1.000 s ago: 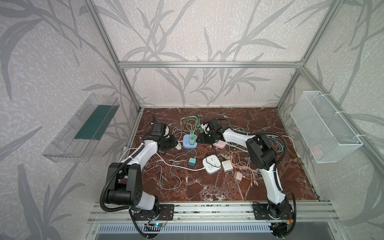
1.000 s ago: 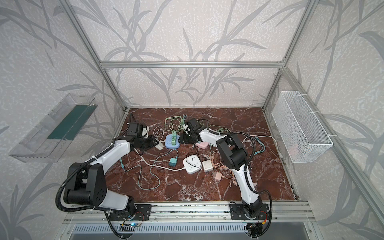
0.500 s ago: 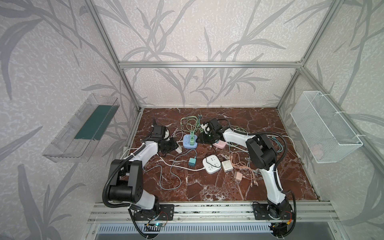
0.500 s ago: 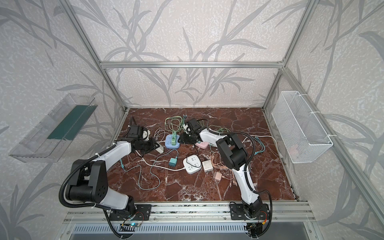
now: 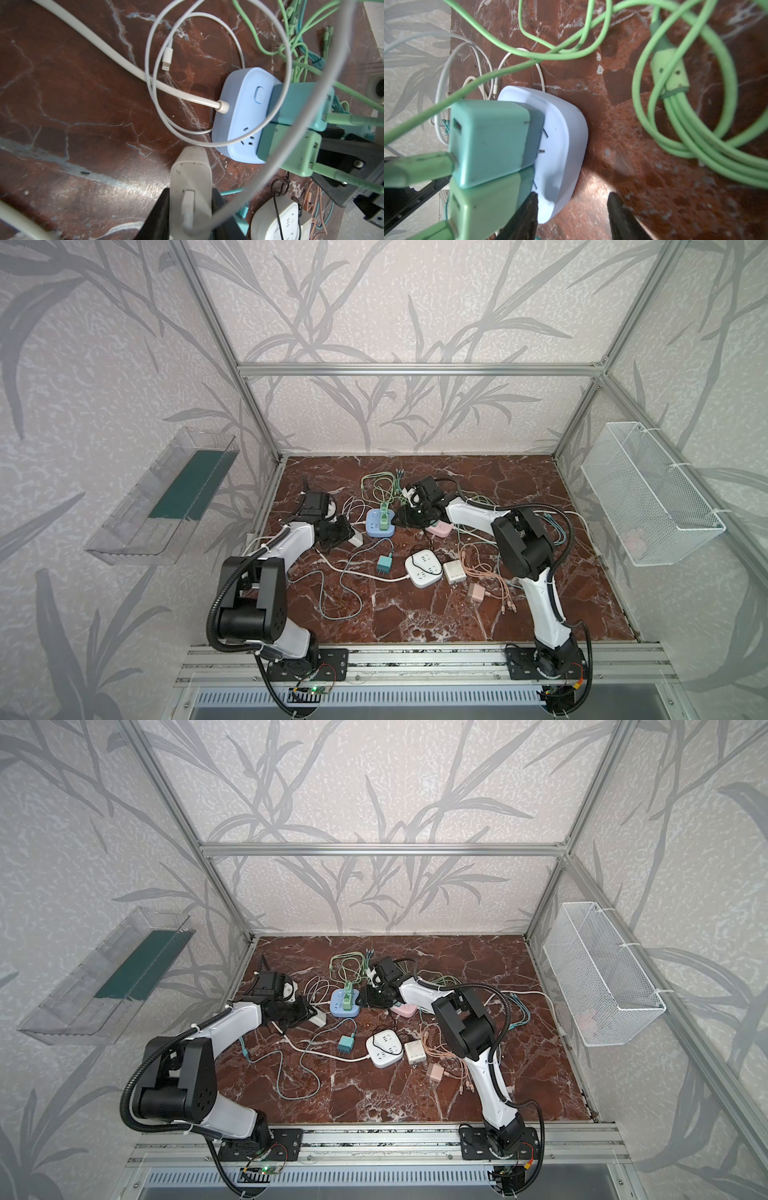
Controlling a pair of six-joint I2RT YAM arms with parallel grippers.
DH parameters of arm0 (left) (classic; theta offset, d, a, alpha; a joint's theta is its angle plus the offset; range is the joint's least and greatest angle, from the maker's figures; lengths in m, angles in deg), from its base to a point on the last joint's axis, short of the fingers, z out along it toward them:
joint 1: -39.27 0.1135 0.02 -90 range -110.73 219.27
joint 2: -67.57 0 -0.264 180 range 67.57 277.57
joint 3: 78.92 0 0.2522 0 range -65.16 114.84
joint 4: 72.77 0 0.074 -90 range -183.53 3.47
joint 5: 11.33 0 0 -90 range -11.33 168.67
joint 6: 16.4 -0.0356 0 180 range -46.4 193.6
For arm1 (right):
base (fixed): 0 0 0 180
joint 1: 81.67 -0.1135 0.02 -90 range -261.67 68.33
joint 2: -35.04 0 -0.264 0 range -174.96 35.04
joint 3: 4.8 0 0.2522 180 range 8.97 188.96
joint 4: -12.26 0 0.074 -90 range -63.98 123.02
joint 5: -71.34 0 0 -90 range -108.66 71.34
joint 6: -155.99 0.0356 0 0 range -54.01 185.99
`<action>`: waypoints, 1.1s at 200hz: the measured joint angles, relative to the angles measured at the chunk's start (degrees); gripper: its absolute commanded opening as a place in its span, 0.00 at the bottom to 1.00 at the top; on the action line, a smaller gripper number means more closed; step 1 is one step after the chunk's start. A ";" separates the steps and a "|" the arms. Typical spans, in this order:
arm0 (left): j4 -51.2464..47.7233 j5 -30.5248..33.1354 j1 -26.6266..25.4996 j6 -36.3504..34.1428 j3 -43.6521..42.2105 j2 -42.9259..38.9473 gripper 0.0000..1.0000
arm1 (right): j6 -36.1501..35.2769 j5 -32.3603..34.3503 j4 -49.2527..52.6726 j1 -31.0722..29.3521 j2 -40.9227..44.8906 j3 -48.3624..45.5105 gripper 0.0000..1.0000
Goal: Pull the plug off the socket
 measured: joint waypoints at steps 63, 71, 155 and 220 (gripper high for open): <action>-3.58 2.58 0.15 -0.20 0.02 0.07 0.41 | 0.20 -0.31 -0.22 0.02 0.00 -0.02 0.55; -4.00 2.78 0.13 -0.24 0.04 0.07 0.41 | 0.24 -0.33 -0.20 0.04 0.00 -0.04 0.55; -6.23 5.22 -0.20 -1.11 1.68 -0.76 0.49 | 0.35 -0.11 -1.31 0.04 1.84 -3.58 0.55; -6.29 11.15 -6.36 -4.87 5.81 -3.15 0.59 | 1.01 3.91 -4.72 -0.68 6.43 -8.74 0.55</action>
